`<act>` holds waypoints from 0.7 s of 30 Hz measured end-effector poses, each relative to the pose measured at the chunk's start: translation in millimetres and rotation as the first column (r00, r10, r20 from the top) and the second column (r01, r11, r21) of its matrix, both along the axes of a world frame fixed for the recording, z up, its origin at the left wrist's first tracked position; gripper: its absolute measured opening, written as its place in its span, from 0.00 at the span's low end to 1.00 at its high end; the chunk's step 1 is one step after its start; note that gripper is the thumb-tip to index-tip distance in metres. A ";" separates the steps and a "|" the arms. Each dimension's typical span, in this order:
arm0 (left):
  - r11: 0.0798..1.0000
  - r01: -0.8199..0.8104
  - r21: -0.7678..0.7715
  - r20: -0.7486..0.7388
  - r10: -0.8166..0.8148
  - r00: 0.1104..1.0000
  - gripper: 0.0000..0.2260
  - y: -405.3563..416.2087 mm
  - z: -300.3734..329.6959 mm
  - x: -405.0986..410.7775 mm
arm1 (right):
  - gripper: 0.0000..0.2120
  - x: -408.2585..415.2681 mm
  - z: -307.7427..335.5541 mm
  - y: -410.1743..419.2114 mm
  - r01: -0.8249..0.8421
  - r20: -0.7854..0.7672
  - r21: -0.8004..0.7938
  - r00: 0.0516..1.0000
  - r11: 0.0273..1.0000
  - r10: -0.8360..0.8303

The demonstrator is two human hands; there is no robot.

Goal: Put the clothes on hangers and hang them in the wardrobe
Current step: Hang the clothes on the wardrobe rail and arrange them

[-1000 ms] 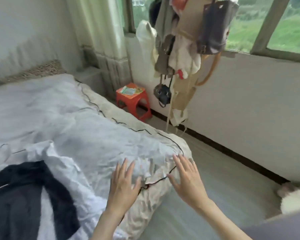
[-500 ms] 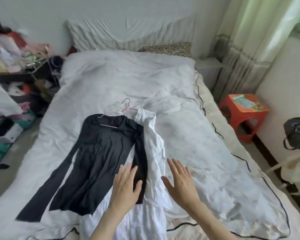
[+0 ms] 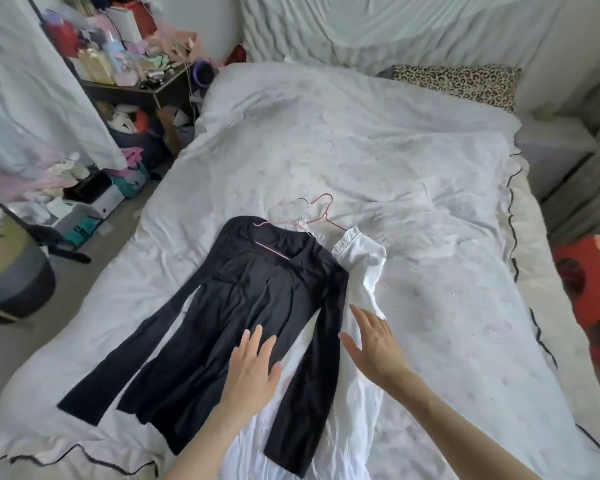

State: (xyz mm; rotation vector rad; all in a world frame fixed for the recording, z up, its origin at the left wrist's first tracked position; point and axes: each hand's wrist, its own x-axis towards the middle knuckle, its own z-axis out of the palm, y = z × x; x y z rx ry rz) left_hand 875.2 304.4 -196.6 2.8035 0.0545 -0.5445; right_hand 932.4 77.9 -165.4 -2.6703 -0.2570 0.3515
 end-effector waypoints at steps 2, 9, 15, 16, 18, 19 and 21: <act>0.999 -0.029 -0.027 -0.031 0.028 0.999 0.23 14.7 -19.3 23.6 | 0.27 35.8 -7.5 14.5 0.002 -0.022 -0.007 1.000 1.000 -0.002; 0.997 -0.034 -0.068 -0.084 0.028 0.996 0.23 54.9 -84.1 109.4 | 0.26 154.5 -73.9 59.5 0.062 -0.241 -0.018 0.968 0.998 -0.065; 0.997 0.077 -0.018 -0.184 -0.079 0.980 0.28 78.8 -149.9 166.8 | 0.24 238.3 -129.4 83.4 0.117 -0.274 -0.082 0.952 0.990 -0.135; 0.995 0.101 -0.006 -0.205 -0.100 0.974 0.29 81.4 -158.9 170.0 | 0.24 249.5 -136.1 85.7 0.123 -0.269 -0.089 0.952 0.988 -0.143; 0.989 0.141 -0.034 -0.262 -0.145 0.954 0.32 86.0 -175.0 173.6 | 0.25 269.8 -150.5 90.1 0.123 -0.279 -0.109 0.949 0.986 -0.149; 0.990 0.136 -0.047 -0.256 -0.144 0.956 0.33 88.5 -183.6 173.5 | 0.26 278.4 -157.4 92.7 0.118 -0.287 -0.122 0.946 0.986 -0.149; 0.993 0.115 -0.022 -0.254 -0.117 0.960 0.34 90.5 -192.6 172.5 | 0.26 291.2 -167.6 98.4 0.114 -0.306 -0.181 0.937 0.977 -0.166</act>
